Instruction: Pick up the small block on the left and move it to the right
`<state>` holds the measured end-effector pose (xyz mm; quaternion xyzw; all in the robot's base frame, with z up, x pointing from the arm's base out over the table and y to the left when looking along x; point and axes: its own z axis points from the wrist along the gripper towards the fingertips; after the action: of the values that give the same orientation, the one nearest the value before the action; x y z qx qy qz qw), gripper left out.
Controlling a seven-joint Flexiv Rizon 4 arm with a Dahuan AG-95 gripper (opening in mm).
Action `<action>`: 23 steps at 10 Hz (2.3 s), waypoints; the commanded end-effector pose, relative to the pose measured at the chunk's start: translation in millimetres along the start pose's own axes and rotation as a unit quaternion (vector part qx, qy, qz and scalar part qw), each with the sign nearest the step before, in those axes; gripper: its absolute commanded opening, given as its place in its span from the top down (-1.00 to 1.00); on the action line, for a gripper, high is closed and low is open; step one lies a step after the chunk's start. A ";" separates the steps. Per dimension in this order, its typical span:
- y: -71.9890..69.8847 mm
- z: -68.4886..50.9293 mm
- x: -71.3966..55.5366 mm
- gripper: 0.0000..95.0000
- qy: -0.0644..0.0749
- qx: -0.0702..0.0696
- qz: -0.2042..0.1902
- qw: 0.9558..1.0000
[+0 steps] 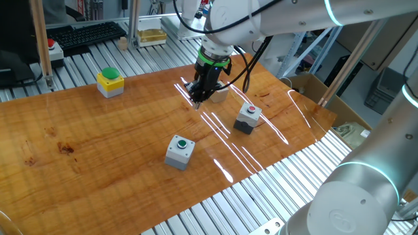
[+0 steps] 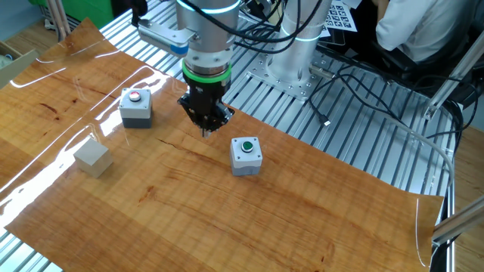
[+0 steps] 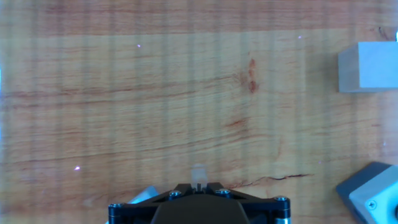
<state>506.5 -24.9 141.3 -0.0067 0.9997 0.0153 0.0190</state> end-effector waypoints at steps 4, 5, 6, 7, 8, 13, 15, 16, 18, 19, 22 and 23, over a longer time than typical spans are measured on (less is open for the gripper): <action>-24.3 0.8 -16.1 1.00 -0.006 -0.002 0.020 1.000; -26.3 0.6 -17.4 1.00 -0.005 -0.002 0.020 1.000; -36.7 0.7 -23.6 1.00 -0.001 -0.003 0.026 1.000; -42.7 2.8 -29.5 1.00 0.003 -0.004 0.026 1.000; -45.8 4.8 -35.1 1.00 0.004 -0.003 0.022 1.000; -61.1 14.8 -55.5 1.00 0.007 -0.005 0.008 1.000; -71.5 20.6 -60.2 1.00 0.005 -0.006 -0.004 1.000; -77.8 24.1 -62.7 1.00 0.005 -0.006 -0.010 1.000; -90.7 28.8 -70.1 1.00 0.005 -0.010 -0.016 1.000; -94.7 29.4 -74.3 1.00 0.005 -0.013 -0.019 1.000; -109.6 27.3 -86.4 1.00 0.013 -0.011 -0.022 1.000; -115.4 26.6 -90.2 1.00 0.014 -0.013 -0.026 0.999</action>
<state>602.3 -140.9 114.8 -0.0290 0.9992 0.0260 0.0026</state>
